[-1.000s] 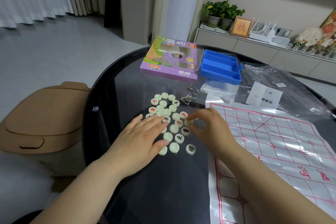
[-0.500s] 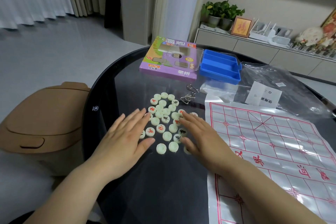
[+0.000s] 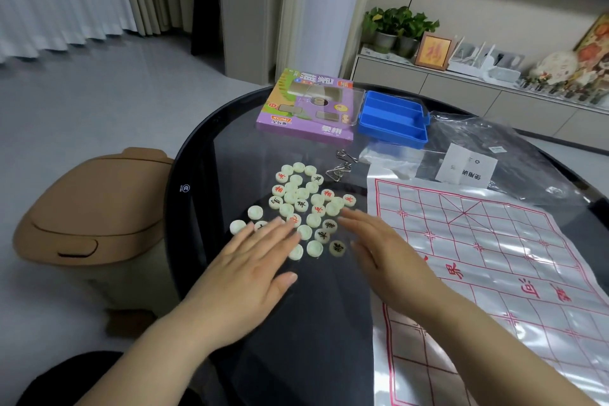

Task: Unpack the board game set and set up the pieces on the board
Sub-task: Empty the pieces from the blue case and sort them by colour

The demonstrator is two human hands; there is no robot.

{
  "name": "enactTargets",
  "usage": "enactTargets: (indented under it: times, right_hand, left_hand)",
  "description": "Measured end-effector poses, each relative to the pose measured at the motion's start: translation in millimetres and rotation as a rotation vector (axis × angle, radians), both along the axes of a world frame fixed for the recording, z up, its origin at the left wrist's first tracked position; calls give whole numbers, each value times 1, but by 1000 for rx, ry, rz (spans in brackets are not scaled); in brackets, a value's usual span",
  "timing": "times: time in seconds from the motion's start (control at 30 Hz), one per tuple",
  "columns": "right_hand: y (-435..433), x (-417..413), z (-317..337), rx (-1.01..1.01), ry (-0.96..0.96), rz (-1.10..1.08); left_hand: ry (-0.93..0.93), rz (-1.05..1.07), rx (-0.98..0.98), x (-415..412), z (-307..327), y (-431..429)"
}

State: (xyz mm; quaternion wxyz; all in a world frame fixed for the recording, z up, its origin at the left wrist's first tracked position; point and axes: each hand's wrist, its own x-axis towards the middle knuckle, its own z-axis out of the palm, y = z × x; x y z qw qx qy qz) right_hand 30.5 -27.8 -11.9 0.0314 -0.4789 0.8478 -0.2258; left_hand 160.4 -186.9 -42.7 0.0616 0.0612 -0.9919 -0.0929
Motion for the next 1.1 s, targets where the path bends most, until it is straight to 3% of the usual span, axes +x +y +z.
enactTargets:
  times: [0.2,0.33,0.47,0.57,0.63,0.9,1.1]
  right_hand:
    - [10,27,-12,127,131,23]
    - [15,33,-8,211,52,40]
    - [22,49,-1,217,36,107]
    - [20,47,1,82,138,117]
    - [18,38,7,69,67,76]
    - [-13,9,-1,193,91,87]
    - [-2,13,-6,202,58,153]
  left_hand:
    - [-34,-28,4,4,5,27]
    - [-60,8,-9,3,6,27]
    - [77,26,-18,2,1,24]
    - [-6,-67,-105,-4,4,22]
    - [-59,-83,-125,-8,10,24]
    - [139,1,-24,-9,1,14]
    - [442,130,115,-8,-3,2]
